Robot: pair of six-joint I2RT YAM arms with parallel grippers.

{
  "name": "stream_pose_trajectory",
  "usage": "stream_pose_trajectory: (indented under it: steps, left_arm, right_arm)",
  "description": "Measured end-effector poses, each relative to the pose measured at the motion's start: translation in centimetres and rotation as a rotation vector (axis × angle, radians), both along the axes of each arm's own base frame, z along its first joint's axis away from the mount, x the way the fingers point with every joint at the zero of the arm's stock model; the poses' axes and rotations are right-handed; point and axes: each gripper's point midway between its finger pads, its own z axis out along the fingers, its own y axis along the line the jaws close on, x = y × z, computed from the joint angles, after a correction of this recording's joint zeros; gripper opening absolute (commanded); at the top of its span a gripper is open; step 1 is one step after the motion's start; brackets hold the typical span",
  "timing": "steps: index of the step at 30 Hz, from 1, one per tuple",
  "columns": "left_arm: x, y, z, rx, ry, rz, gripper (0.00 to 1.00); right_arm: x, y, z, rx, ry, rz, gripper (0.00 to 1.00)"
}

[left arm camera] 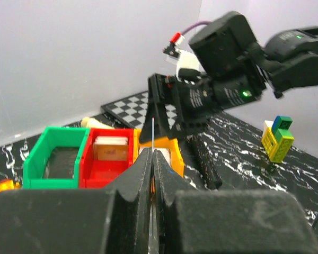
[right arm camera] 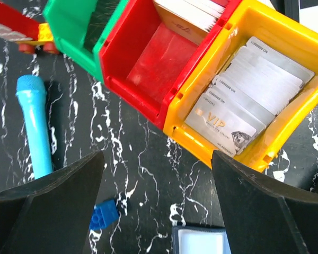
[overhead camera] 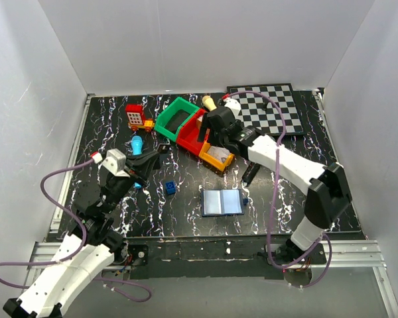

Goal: Take the credit cards out of the card holder
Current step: Adjust the storage box at the center of the board.

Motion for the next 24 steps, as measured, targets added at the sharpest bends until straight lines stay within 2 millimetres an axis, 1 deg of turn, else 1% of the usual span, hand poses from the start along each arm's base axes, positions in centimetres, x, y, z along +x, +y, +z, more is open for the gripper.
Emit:
stream_pose_trajectory:
  steps: [2, 7, 9, 12, 14, 20, 24]
  left_arm:
    - [-0.6, 0.4, -1.1, 0.0, 0.02, 0.003, 0.0]
    - [-1.3, 0.9, -4.6, 0.03, 0.082, 0.005, 0.0]
    - [-1.5, 1.0, -5.9, 0.042, 0.108, 0.007, 0.0]
    - [-1.8, 1.2, -7.3, 0.049, 0.132, 0.008, 0.0]
    - [-2.0, 1.3, -7.7, 0.05, 0.14, 0.01, 0.0]
    - [-2.4, 1.7, -8.0, 0.044, 0.146, 0.018, 0.0]
    - [-2.6, 2.1, -8.1, 0.039, 0.142, 0.026, 0.0]
  right_arm:
    - [1.2, 0.1, -1.2, 0.001, 0.033, -0.037, 0.88]
    - [2.3, -0.5, -4.7, -0.03, 0.13, -0.104, 0.86]
    - [2.4, -0.5, -5.6, -0.034, 0.156, -0.117, 0.86]
    - [2.6, -0.1, -6.2, -0.029, 0.178, -0.122, 0.86]
    - [3.0, 0.5, -6.3, -0.016, 0.184, -0.125, 0.86]
    - [4.5, 1.9, -6.9, 0.004, 0.204, -0.137, 0.83]
    - [4.9, 1.7, -8.3, -0.015, 0.239, -0.157, 0.79]
